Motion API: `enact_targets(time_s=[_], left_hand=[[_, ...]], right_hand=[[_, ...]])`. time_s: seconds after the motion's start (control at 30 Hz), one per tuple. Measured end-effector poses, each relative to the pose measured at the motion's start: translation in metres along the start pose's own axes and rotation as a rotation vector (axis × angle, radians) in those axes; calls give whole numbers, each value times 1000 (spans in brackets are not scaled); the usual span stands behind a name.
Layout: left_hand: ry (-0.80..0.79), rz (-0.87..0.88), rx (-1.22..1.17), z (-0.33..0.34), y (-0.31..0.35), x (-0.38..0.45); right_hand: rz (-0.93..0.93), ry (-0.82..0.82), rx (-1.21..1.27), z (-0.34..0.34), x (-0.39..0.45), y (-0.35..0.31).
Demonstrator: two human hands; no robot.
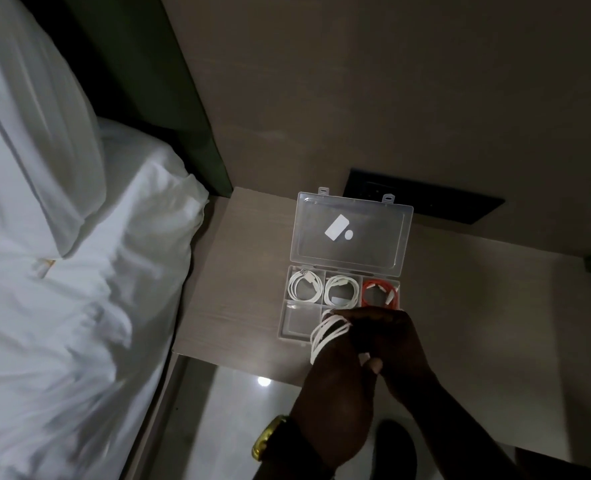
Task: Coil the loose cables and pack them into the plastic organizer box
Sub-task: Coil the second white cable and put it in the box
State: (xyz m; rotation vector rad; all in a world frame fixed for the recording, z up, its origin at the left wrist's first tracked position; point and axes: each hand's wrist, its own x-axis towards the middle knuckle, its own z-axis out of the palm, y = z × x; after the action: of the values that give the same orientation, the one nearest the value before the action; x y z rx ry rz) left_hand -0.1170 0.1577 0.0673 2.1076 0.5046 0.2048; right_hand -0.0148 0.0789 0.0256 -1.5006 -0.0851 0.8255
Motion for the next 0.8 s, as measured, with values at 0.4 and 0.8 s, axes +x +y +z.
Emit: enact_targets(time_s=[0.4,0.8], left_hand=[[271,-378,-171,-30,-63,-6],[304,-448,92,11,-139,17]], right_hand=[[143,205,-163,19,33,3],[-335,-43,-1250,52,57,47]])
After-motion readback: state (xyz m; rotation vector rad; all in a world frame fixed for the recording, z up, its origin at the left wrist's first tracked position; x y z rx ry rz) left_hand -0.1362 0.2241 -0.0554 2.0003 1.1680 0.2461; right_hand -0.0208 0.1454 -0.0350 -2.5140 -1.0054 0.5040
